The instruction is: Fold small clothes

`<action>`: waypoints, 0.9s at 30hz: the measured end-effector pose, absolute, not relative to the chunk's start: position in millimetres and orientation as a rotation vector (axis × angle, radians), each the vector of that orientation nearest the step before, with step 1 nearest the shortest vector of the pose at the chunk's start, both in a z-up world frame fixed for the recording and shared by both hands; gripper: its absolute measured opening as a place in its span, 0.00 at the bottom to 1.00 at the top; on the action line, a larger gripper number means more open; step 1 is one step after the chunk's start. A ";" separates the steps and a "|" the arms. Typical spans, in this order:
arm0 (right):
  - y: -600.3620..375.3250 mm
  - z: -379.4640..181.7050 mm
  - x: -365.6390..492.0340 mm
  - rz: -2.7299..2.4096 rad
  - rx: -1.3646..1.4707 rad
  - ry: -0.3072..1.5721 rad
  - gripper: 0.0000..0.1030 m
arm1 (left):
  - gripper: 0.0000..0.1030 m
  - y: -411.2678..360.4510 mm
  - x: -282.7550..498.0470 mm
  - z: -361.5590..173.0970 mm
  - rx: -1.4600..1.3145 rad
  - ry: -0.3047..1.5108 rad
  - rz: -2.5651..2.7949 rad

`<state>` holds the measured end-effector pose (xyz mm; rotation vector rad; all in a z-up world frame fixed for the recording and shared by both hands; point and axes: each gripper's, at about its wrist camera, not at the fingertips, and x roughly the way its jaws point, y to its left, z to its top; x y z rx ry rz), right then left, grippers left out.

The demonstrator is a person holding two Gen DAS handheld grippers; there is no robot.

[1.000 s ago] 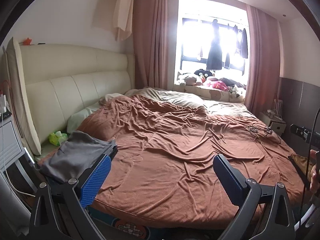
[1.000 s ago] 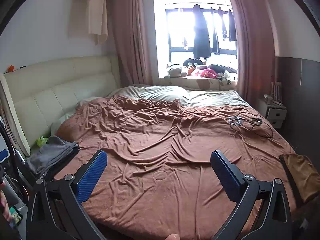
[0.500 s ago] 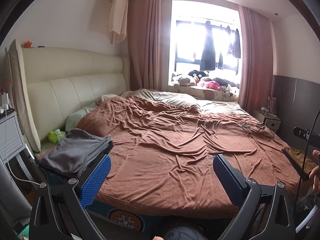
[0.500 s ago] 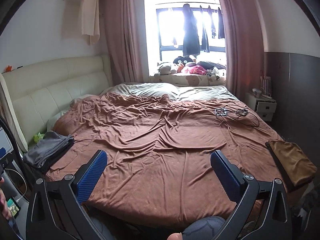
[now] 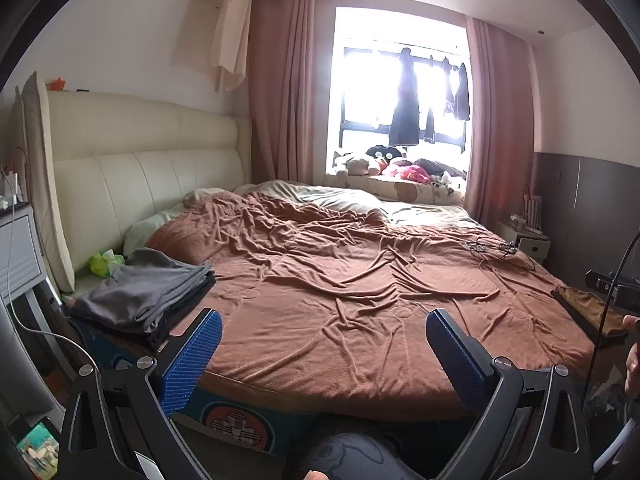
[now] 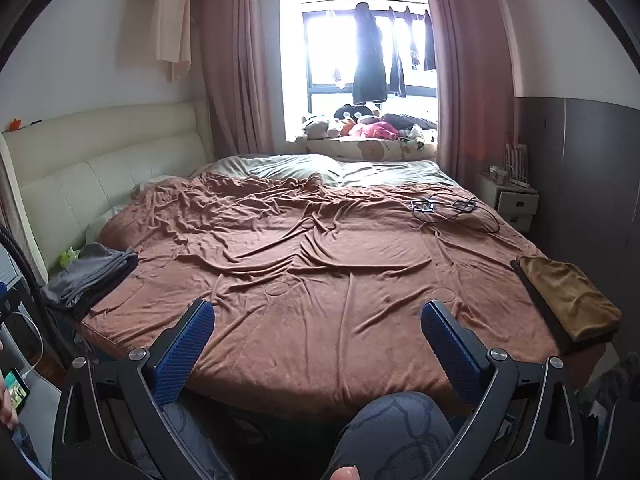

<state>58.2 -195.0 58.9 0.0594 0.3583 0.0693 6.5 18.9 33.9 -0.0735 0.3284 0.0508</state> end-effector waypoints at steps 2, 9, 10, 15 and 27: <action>-196.8 55.0 55.3 0.055 0.065 0.359 1.00 | 1.00 16.7 5.0 30.9 -0.074 0.323 0.043; -196.9 40.1 47.4 0.031 0.069 0.329 1.00 | 1.00 14.9 4.6 20.8 -0.085 0.310 0.019; -197.0 38.5 47.4 0.033 0.075 0.327 1.00 | 1.00 13.7 4.2 19.3 -0.082 0.311 0.017; -193.8 28.7 48.0 0.030 0.077 0.326 1.00 | 1.00 9.4 7.6 14.3 -0.068 0.315 0.008; -197.3 25.6 53.0 0.017 0.095 0.333 1.00 | 1.00 7.2 15.8 11.7 -0.076 0.320 -0.006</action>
